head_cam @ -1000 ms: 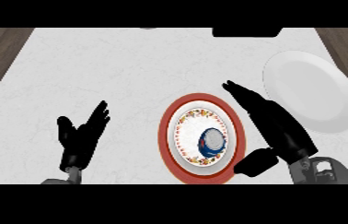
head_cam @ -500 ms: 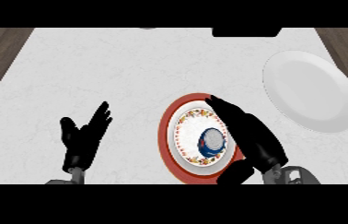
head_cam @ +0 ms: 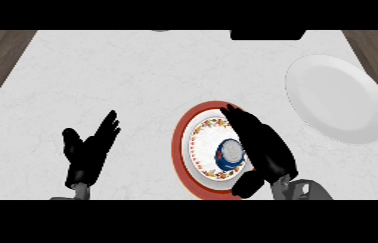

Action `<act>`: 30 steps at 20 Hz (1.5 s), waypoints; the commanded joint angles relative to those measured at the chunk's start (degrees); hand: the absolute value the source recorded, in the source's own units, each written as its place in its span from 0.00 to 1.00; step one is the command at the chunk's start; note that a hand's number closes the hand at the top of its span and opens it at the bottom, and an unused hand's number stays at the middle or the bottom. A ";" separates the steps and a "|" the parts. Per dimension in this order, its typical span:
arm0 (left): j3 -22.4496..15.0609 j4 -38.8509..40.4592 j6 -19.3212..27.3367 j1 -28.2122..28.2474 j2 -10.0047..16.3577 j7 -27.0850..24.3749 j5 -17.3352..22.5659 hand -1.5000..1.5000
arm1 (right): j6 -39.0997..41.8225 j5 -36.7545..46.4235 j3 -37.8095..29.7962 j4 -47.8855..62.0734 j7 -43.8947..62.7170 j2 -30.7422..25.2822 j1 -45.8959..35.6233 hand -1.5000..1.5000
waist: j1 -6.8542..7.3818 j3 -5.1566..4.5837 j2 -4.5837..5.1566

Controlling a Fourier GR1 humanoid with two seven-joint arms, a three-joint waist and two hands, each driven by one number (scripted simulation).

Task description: Pick the can from the plate and place it in the plate

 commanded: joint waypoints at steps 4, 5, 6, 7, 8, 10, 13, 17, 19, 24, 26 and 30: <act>0.84 -1.70 -0.62 0.82 -1.28 1.73 -1.18 0.50 | 0.82 5.46 -0.97 5.66 -3.08 3.92 0.38 0.00 | 0.05 -0.02 0.03; 2.16 4.84 -2.72 0.48 -1.02 -3.79 -1.33 0.50 | -0.90 5.86 -1.48 4.61 -6.32 2.19 3.12 0.00 | -0.07 -0.03 0.05; 1.30 4.13 -0.61 -1.10 -2.72 -1.34 -1.72 0.50 | -2.43 6.95 0.77 6.32 -6.92 2.96 4.76 0.00 | -0.10 -0.02 0.05; 1.79 1.12 -1.38 1.00 -1.87 -1.77 -1.56 0.50 | -0.12 7.23 -0.82 9.50 -3.96 6.97 -1.03 0.00 | 0.11 -0.02 0.05; 0.75 -1.64 0.07 1.38 -2.33 -0.12 -2.97 0.50 | 0.84 7.89 -0.51 9.13 -3.62 7.34 -1.26 0.00 | 0.11 -0.02 0.03; 1.73 -1.72 -2.29 3.49 -1.10 -1.19 -2.28 0.50 | 1.41 8.33 -2.23 11.32 -6.21 6.85 -1.84 0.00 | 0.13 -0.02 0.03; 1.70 3.78 -1.49 -1.43 -2.36 -2.04 -3.43 0.50 | 3.31 9.32 0.23 13.24 -8.32 4.02 -0.24 1.00 | -0.07 -0.03 0.09; 4.42 4.67 -4.04 -1.23 -1.52 -2.69 -1.03 0.50 | 6.54 10.62 -1.77 11.80 -9.98 4.38 -4.66 1.00 | -0.01 -0.04 0.04; 2.53 2.55 -2.58 0.11 -2.82 -1.02 -3.08 0.50 | -0.46 14.56 -0.54 16.26 -15.82 3.56 -0.48 1.00 | -0.01 -0.02 0.04; 3.23 1.84 -2.83 1.38 -3.42 -1.86 -3.51 0.50 | -2.83 18.90 0.17 13.97 -15.70 6.18 1.12 1.00 | -0.05 -0.02 0.03; 3.82 4.23 -3.76 0.54 -3.25 -4.09 -3.06 0.50 | -7.83 19.51 -1.14 14.92 -19.34 5.21 -0.13 1.00 | -0.07 -0.03 0.08; 2.22 -0.59 -2.40 0.40 -3.50 0.97 -3.31 0.50 | -16.33 21.15 -15.82 16.74 -5.23 10.28 -8.95 1.00 | 0.75 0.03 0.66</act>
